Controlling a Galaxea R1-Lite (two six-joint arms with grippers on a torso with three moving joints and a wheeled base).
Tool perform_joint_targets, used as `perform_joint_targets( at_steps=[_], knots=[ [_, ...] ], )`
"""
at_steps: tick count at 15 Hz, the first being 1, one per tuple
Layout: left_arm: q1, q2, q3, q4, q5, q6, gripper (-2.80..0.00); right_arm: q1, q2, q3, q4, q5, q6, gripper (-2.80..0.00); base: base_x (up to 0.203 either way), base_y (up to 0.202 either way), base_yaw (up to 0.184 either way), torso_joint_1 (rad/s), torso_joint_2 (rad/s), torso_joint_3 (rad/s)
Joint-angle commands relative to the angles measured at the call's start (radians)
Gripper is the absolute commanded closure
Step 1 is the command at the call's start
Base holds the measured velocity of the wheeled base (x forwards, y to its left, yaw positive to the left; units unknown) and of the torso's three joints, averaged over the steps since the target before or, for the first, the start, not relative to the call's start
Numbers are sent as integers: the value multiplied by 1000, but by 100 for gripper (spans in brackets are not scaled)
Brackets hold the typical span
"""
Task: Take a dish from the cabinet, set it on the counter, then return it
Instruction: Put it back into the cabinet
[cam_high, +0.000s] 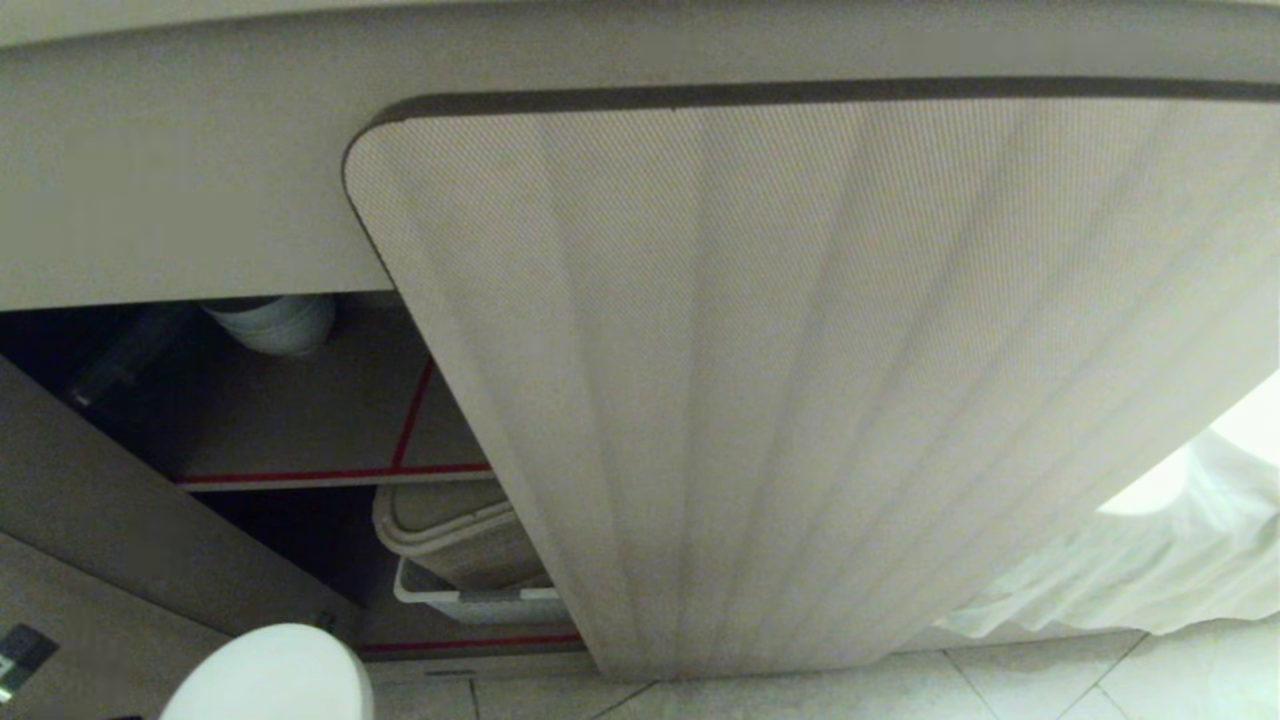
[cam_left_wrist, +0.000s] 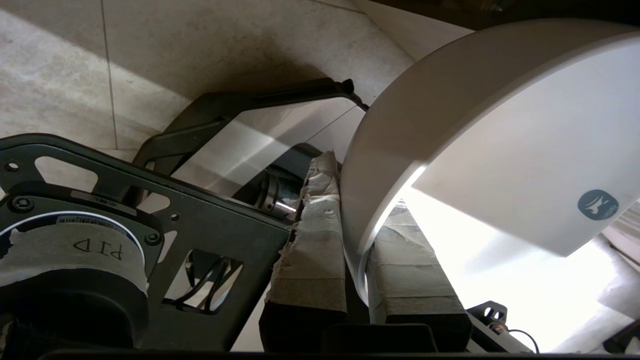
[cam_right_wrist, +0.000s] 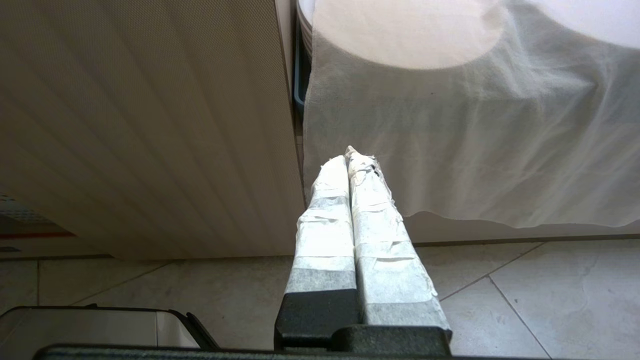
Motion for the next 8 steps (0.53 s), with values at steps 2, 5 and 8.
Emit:
perform_joint_targets(
  at_steps=[2, 5, 8],
  knots=[
    [0, -11, 0, 7, 0, -5, 0, 1, 0, 0, 0, 0, 0, 0, 0, 0, 0, 0, 0, 0],
    [0, -19, 0, 7, 0, -5, 0, 0, 1, 0, 0, 0, 0, 0, 0, 0, 0, 0, 0, 0],
    [0, -19, 0, 9, 0, -5, 0, 1, 0, 0, 0, 0, 0, 0, 0, 0, 0, 0, 0, 0]
  ],
)
